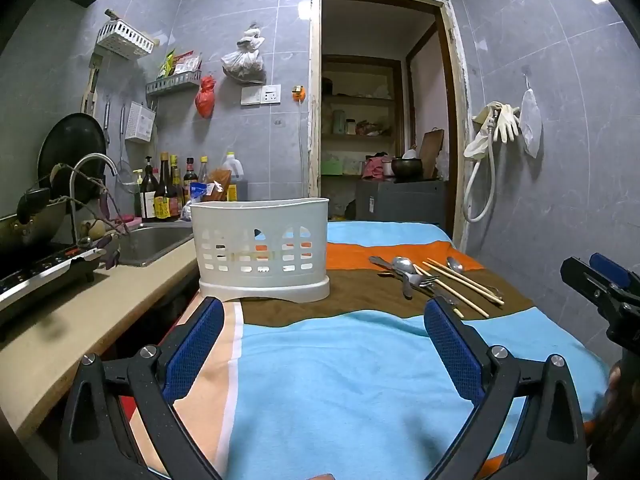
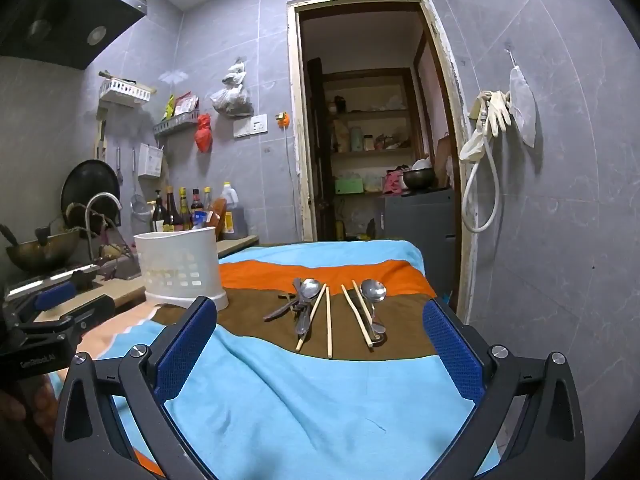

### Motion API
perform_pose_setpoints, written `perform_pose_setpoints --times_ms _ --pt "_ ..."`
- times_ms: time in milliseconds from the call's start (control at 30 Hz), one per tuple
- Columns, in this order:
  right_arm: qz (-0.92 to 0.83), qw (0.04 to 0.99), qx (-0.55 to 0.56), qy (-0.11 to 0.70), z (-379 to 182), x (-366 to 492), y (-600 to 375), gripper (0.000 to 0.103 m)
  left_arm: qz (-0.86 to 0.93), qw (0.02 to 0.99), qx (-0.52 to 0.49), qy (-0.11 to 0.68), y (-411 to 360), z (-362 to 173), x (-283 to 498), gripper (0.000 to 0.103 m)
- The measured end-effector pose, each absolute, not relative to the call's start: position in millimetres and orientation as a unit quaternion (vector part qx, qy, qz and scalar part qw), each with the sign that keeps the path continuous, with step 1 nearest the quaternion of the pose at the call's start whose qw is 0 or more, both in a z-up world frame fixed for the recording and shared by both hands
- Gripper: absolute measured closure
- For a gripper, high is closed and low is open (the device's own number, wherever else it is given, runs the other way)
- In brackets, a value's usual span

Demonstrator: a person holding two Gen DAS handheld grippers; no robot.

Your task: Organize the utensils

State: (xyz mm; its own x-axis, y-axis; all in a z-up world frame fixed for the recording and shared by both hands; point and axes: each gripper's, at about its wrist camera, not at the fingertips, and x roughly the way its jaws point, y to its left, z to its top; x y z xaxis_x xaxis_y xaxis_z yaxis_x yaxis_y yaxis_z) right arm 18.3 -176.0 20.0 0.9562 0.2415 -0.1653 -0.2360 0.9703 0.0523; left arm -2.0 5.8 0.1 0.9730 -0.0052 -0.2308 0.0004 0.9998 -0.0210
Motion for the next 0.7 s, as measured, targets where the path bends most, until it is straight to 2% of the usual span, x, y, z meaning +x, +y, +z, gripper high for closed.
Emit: perform_pose_setpoints --times_ms 700 --pt "0.122 0.989 0.013 0.086 19.8 18.7 -174.1 0.0 0.0 0.993 -0.006 0.116 0.9 1.6 -1.3 0.005"
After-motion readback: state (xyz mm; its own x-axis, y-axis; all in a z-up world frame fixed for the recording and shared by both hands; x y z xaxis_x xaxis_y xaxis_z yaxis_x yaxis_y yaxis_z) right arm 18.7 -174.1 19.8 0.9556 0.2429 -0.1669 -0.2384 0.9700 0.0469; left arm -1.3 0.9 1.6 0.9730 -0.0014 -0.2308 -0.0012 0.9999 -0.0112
